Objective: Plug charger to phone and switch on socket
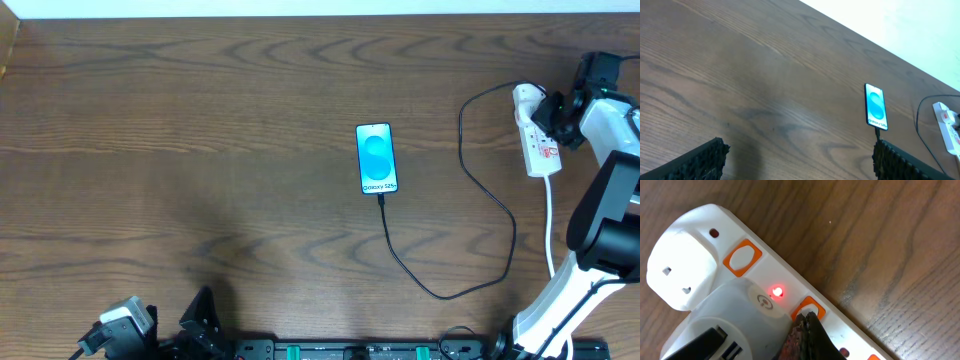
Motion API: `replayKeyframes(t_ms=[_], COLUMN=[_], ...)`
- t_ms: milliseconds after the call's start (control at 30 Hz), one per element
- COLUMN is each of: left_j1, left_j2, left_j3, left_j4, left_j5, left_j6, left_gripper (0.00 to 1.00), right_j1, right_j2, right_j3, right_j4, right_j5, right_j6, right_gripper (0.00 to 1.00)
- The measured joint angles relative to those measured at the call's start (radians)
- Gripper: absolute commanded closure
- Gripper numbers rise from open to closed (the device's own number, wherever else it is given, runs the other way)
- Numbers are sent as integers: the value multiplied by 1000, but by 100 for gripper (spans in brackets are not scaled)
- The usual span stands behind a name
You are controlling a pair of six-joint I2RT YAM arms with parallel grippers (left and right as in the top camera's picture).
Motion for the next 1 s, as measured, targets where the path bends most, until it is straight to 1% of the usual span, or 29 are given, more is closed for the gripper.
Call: replayKeyframes(t_ms=[333,500,600,667,800,933,1000], left_j1=[0,0,0,0,0,0,0], left_j2=[0,0,0,0,-1,-2,-2], left_j3=[0,0,0,0,-30,-111,-158], left_j4=[-2,-2,-2,7,76,240,356], left_j5=[0,0,0,0,0,0,0], left_j6=[0,0,0,-2,-34,-78,-86], left_gripper=[7,7,7,7,7,7,7], right_j1=[8,28,23,-2,-63,-67,-60], right_j2=[0,-24,-77,-160,-406,-635,-726], right_j3=[4,13,11,8,10,18,21], right_j4=[-14,-118,-165,-181,-176,-147,-114], right_j5=[30,64,109,133,167,130,76], right_j6=[5,5,5,5,5,11,12], right_gripper=[99,99,99,99,99,99,95])
